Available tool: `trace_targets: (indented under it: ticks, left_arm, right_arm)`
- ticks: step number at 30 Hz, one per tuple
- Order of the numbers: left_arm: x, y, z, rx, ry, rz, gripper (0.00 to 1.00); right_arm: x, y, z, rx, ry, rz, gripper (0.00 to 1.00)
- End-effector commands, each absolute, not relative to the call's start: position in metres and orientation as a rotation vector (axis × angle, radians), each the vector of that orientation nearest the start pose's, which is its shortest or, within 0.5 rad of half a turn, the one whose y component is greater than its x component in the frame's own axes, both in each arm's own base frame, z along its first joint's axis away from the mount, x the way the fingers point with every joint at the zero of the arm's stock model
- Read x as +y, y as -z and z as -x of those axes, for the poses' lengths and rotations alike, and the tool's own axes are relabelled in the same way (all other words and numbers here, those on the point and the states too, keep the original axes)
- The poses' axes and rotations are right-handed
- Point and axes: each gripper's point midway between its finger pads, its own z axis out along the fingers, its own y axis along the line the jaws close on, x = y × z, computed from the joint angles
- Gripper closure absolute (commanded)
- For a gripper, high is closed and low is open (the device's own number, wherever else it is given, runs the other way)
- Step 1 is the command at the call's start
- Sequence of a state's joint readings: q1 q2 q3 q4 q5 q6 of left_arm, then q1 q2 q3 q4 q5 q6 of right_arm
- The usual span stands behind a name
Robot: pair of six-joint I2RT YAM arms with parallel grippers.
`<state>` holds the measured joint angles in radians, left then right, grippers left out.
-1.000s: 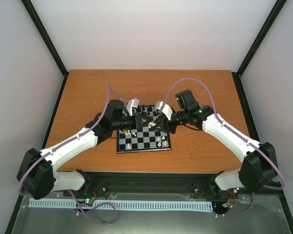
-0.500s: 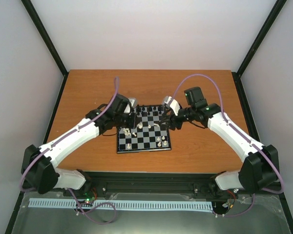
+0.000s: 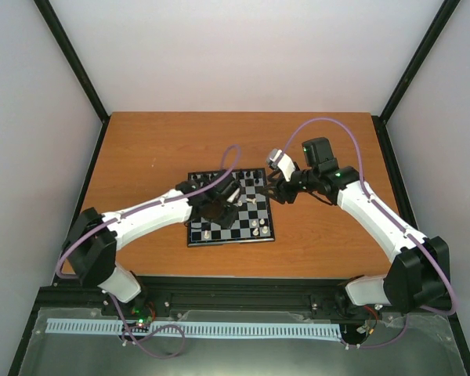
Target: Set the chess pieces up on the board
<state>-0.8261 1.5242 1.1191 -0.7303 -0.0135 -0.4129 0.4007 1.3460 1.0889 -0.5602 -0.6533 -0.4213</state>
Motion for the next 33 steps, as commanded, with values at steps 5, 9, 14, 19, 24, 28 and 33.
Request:
trace_targets:
  ticks: [5, 9, 14, 19, 24, 28, 33]
  left_arm:
    - [-0.288, -0.101, -0.241, 2.683, 0.267, -0.699, 0.86]
    - [-0.292, -0.091, -0.242, 2.696, 0.264, -0.7, 0.86]
    - [-0.296, -0.084, -0.245, 2.695, 0.277, -0.691, 0.86]
    - [-0.3, -0.075, -0.247, 2.707, 0.271, -0.702, 0.86]
    - [-0.302, -0.073, -0.249, 2.706, 0.267, -0.703, 0.86]
    - [-0.303, -0.071, -0.25, 2.709, 0.262, -0.708, 0.86]
    - [-0.304, -0.068, -0.25, 2.717, 0.262, -0.712, 0.86]
  right_arm:
    - [0.23, -0.22, -0.293, 1.944, -0.718, 1.164, 0.46]
    - [0.229, -0.221, -0.292, 1.941, -0.717, 1.163, 0.46]
    - [0.229, -0.221, -0.292, 1.939, -0.717, 1.165, 0.47]
    - [0.228, -0.22, -0.292, 1.94, -0.718, 1.168, 0.48]
    - [0.228, -0.219, -0.292, 1.941, -0.716, 1.172, 0.48]
    - [0.228, -0.218, -0.291, 1.942, -0.719, 1.177, 0.49]
    - [0.228, -0.216, -0.291, 1.946, -0.723, 1.182, 0.49]
